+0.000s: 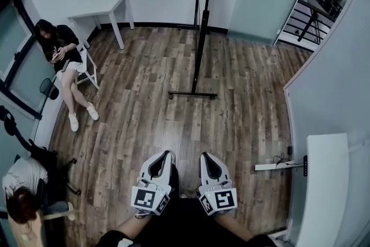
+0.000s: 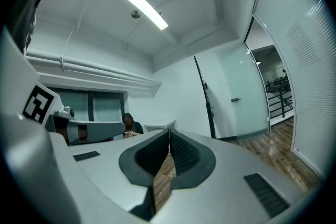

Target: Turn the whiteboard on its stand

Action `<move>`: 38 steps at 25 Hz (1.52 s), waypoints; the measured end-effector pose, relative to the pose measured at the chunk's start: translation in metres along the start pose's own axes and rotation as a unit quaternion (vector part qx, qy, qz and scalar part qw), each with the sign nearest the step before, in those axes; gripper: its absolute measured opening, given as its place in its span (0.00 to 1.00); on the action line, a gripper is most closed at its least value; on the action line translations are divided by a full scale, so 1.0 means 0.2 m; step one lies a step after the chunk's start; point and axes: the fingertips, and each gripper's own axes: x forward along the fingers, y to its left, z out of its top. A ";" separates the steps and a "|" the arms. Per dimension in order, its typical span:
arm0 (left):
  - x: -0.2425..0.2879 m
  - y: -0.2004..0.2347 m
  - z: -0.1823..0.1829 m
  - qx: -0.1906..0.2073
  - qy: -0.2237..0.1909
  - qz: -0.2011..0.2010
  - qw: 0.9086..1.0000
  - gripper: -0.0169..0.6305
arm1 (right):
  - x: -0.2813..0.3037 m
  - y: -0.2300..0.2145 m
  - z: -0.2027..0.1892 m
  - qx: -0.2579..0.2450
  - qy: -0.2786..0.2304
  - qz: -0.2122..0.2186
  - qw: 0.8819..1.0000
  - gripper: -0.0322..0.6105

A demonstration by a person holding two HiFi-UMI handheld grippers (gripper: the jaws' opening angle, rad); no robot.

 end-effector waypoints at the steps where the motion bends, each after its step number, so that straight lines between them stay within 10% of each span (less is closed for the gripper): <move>1: 0.06 0.03 0.01 0.001 0.001 -0.003 1.000 0.05 | 0.05 -0.02 0.01 0.000 0.001 -0.003 1.000 0.07; 20: 1.05 0.71 0.18 -0.002 0.014 -0.055 0.998 0.05 | 1.16 -0.30 0.11 -0.003 0.011 -0.052 0.999 0.07; 38: 1.37 1.09 0.19 0.007 0.008 -0.048 0.999 0.05 | 1.71 -0.39 0.03 -0.004 0.013 -0.054 0.998 0.07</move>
